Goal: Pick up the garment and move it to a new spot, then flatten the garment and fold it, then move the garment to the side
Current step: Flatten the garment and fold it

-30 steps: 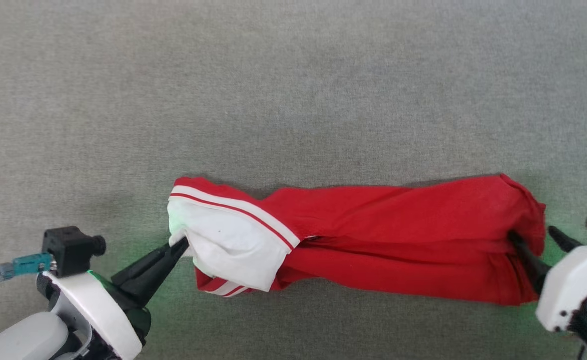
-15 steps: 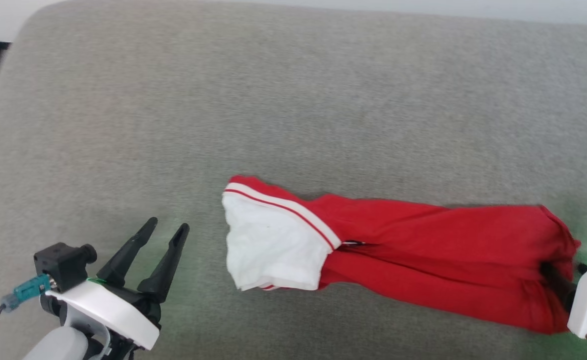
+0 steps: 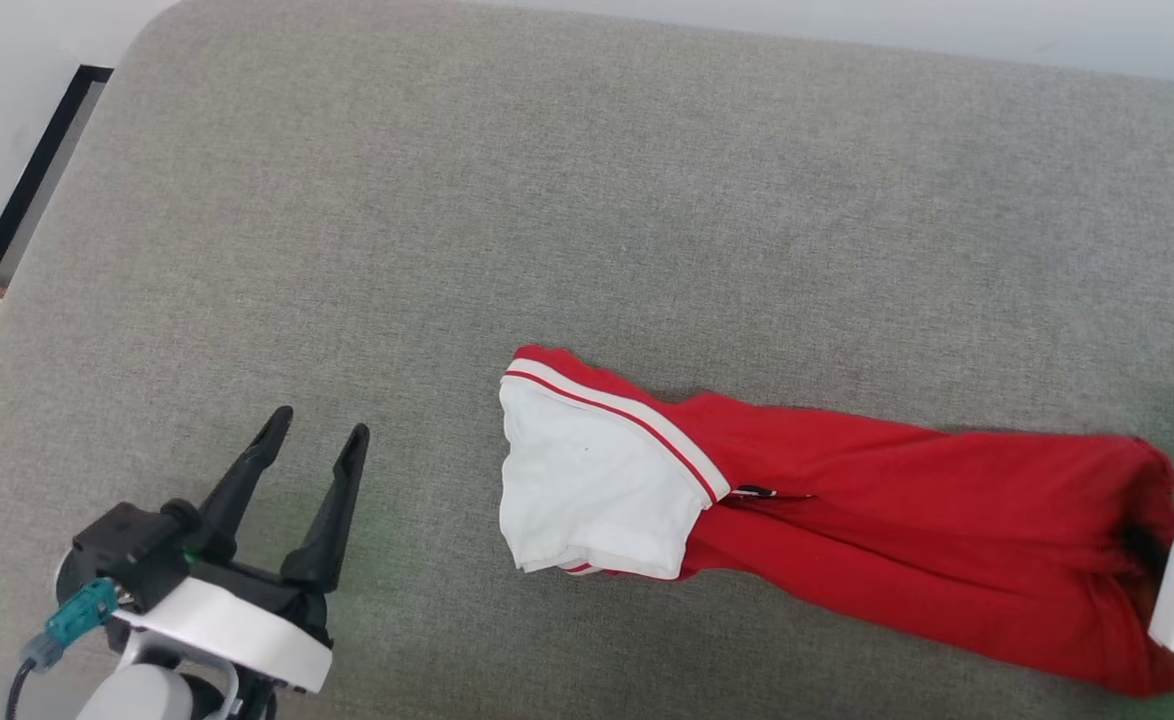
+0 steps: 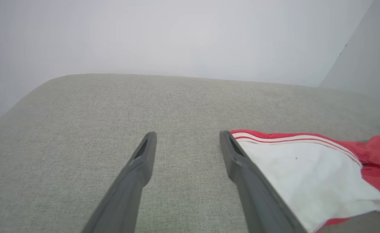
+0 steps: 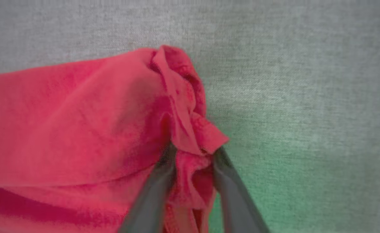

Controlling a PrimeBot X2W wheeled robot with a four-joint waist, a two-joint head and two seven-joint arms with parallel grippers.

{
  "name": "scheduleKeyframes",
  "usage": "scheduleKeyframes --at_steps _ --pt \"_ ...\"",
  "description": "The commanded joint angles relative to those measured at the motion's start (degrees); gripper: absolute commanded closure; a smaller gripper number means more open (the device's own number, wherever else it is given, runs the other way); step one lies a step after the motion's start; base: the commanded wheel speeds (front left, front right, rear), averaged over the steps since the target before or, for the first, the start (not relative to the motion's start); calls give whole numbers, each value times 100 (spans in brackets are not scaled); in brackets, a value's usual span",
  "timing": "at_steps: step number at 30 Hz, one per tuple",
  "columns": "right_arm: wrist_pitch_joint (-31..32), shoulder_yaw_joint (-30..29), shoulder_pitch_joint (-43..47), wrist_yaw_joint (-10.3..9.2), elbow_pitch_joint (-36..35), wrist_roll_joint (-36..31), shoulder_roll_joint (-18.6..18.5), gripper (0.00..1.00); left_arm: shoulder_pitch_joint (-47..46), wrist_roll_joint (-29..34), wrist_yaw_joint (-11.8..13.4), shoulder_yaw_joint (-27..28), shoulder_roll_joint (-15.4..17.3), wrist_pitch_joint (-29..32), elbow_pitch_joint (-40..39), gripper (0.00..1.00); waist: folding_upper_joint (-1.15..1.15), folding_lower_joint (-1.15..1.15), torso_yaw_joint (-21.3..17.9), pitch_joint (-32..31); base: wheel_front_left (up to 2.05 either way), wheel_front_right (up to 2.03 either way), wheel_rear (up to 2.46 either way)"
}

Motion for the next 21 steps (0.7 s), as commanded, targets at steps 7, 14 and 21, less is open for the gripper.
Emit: scheduleKeyframes --at_steps 7,14,21 --pt "-191 -419 -285 -16 68 -230 182 100 232 352 4 236 -34 -28 -287 0 -1 0 -287 13 0 0 0" --pt "-466 -1305 -691 -14 -122 -375 108 100 174 428 8 421 -19 -28 -509 0 -1 0 -613 183 0 0 0" --pt "-589 -2635 -1188 -14 -87 -712 -155 100 13 314 8 363 89 -28 -448 0 -1 0 -738 302 0 0 0"
